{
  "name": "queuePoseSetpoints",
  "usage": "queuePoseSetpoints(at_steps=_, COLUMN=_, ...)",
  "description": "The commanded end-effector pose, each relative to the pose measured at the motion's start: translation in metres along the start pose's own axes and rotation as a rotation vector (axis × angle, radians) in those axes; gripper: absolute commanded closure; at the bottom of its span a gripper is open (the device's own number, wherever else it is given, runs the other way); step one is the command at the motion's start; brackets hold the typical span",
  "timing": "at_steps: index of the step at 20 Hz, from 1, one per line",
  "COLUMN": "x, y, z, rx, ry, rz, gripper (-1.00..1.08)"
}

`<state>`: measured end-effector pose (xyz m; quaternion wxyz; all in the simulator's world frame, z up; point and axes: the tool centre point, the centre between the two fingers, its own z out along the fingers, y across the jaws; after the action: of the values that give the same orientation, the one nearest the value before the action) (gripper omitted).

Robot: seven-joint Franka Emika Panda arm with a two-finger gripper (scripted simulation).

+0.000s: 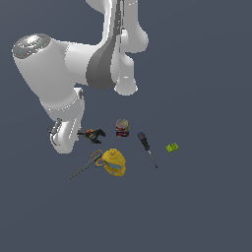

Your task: Pick up a designated object from a clutter of objects.

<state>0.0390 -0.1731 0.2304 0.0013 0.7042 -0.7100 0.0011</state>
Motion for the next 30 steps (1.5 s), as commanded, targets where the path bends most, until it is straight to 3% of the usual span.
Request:
queuePoseSetpoints(at_steps=1, x=0.007, y=-0.010, z=-0.019, rx=-0.001, ry=0.000, rz=-0.001, gripper=1.08)
queuePoseSetpoints(at_steps=17, x=0.043, y=-0.060, z=-0.111, rx=0.000, ry=-0.002, rz=-0.003, gripper=1.08)
queuePoseSetpoints(at_steps=30, x=0.059, y=-0.083, z=-0.150, rx=0.000, ry=-0.003, rz=-0.003, gripper=1.08)
